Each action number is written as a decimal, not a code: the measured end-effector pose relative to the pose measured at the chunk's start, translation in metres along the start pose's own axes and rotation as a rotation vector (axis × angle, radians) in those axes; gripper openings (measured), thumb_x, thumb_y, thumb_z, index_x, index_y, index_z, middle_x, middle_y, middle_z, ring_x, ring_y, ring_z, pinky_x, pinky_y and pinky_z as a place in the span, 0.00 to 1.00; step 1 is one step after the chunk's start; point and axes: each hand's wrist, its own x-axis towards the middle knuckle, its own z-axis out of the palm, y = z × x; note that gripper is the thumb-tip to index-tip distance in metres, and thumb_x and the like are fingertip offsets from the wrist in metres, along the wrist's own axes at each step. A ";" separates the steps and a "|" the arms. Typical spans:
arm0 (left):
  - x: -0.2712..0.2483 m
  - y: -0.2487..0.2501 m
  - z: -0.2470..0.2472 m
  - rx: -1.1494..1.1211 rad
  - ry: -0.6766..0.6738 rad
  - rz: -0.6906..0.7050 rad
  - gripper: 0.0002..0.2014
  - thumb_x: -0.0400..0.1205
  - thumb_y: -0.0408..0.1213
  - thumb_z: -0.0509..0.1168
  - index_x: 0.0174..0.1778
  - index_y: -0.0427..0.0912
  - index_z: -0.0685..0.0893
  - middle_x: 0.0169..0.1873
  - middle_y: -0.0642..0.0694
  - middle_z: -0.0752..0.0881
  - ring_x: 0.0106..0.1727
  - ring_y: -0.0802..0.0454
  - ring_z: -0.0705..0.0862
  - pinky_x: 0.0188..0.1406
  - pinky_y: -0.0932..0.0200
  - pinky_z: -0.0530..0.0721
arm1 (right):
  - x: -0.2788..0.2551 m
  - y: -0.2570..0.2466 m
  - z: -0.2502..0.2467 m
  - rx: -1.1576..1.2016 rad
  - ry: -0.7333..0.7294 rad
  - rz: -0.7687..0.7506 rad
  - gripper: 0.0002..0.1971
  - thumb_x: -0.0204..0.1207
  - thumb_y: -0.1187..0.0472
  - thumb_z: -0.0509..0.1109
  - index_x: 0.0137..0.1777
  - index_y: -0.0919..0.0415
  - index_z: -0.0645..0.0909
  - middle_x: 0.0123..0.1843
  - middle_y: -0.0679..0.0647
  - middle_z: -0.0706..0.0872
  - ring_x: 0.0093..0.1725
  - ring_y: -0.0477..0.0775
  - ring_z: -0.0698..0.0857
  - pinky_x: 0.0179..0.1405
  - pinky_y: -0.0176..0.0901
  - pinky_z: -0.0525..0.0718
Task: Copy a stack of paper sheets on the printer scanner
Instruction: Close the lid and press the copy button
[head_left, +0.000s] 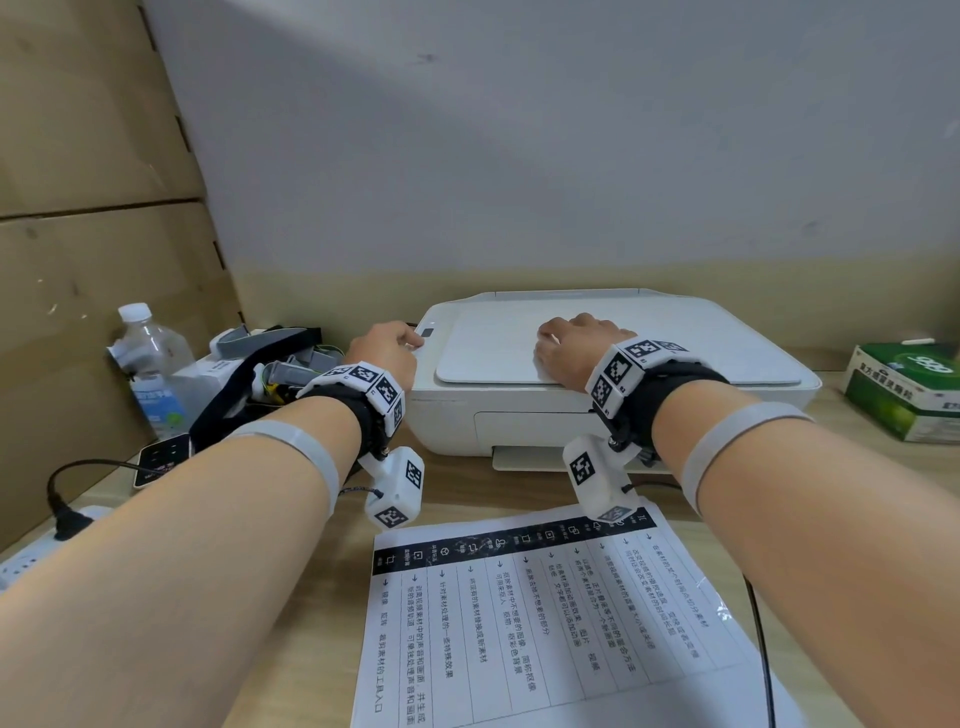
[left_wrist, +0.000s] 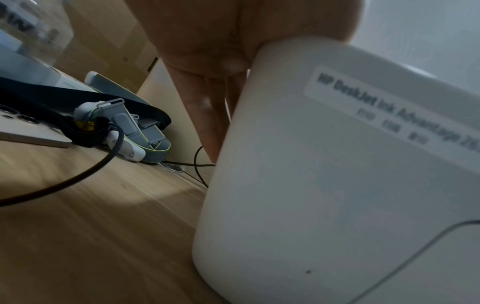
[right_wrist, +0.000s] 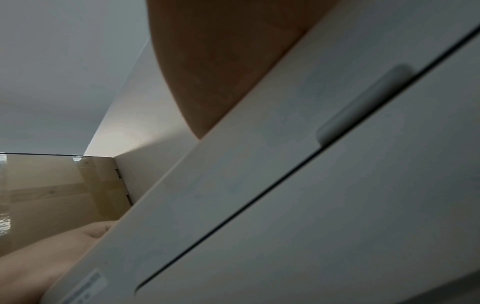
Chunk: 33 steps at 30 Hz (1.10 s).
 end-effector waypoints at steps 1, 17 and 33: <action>0.000 0.000 0.000 0.003 -0.002 0.001 0.21 0.83 0.27 0.53 0.58 0.53 0.87 0.62 0.42 0.85 0.41 0.42 0.81 0.39 0.58 0.76 | 0.000 0.001 0.000 0.001 0.005 0.005 0.24 0.78 0.44 0.50 0.74 0.43 0.69 0.73 0.53 0.74 0.71 0.63 0.74 0.65 0.62 0.71; 0.001 0.001 -0.001 0.043 -0.023 0.020 0.20 0.84 0.29 0.52 0.57 0.53 0.85 0.56 0.43 0.87 0.38 0.43 0.79 0.28 0.59 0.69 | -0.002 0.000 0.001 0.023 0.019 0.007 0.25 0.77 0.42 0.48 0.72 0.42 0.70 0.72 0.50 0.75 0.71 0.62 0.74 0.64 0.63 0.71; -0.001 0.003 -0.004 0.039 -0.062 0.012 0.22 0.81 0.25 0.52 0.57 0.53 0.85 0.59 0.44 0.85 0.40 0.42 0.79 0.36 0.58 0.73 | 0.004 0.004 0.002 -0.002 0.003 0.000 0.24 0.80 0.44 0.50 0.76 0.43 0.67 0.74 0.54 0.72 0.72 0.63 0.73 0.67 0.63 0.71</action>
